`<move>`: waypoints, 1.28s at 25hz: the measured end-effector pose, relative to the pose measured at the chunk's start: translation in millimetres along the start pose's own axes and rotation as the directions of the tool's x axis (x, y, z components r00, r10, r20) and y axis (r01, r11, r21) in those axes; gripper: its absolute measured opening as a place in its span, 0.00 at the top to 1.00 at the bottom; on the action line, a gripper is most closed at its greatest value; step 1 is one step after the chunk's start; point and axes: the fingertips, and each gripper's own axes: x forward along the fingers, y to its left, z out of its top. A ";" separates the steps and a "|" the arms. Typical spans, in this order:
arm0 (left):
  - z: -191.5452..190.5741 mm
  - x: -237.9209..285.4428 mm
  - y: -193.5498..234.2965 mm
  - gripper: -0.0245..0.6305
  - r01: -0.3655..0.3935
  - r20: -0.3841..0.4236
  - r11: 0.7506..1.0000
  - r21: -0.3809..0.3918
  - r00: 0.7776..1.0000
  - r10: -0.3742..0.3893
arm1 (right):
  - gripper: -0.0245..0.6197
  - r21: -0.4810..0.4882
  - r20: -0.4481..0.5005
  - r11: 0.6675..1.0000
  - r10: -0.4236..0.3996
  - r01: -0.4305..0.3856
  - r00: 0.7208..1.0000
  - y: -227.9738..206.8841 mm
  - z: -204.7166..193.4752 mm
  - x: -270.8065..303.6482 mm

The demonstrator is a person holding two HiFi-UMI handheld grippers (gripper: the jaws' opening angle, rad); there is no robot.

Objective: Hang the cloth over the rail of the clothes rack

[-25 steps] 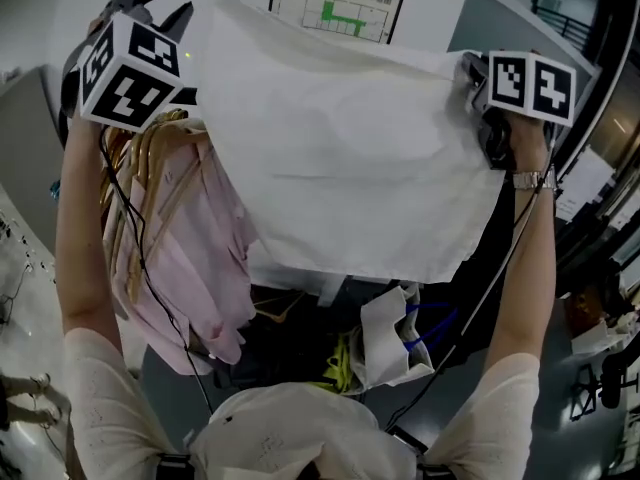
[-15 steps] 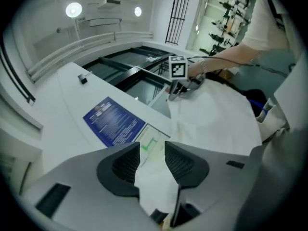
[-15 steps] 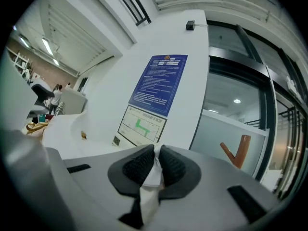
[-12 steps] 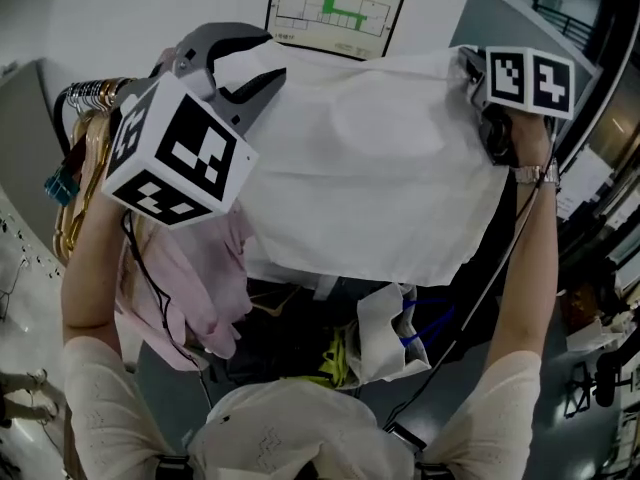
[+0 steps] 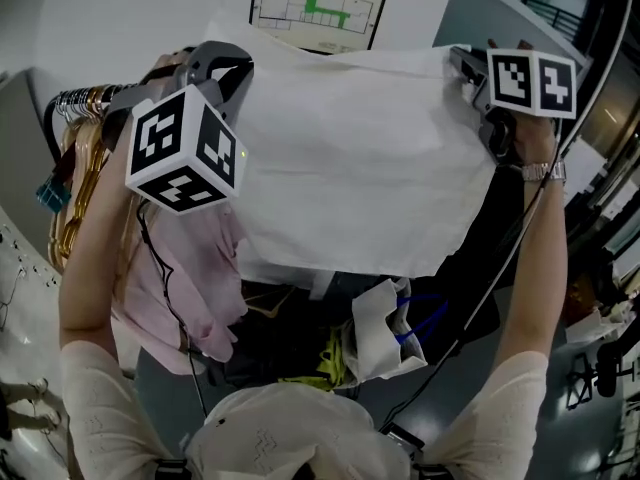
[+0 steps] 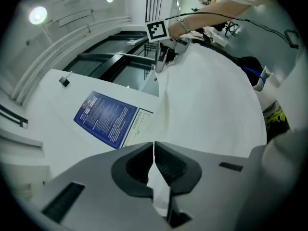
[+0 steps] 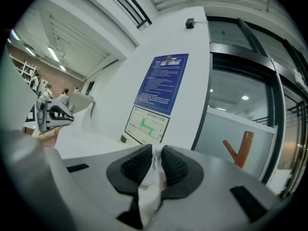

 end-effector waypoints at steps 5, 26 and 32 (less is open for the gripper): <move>-3.8 5.0 0.3 0.93 0.067 -0.035 0.996 -0.058 0.997 -0.070 | 0.85 0.048 0.014 0.996 0.073 -0.074 0.997 -4.3 -3.3 -17.4; -17.8 18.6 -2.4 0.94 0.162 -0.221 0.981 -0.105 0.958 -0.182 | 0.85 0.215 0.028 0.870 0.449 -0.444 0.893 -28.7 -15.3 -39.3; -21.6 18.7 -4.6 0.94 0.192 -0.281 0.976 -0.103 0.936 -0.214 | 0.85 0.351 0.131 0.816 0.443 -0.459 0.887 -57.5 -16.8 -45.3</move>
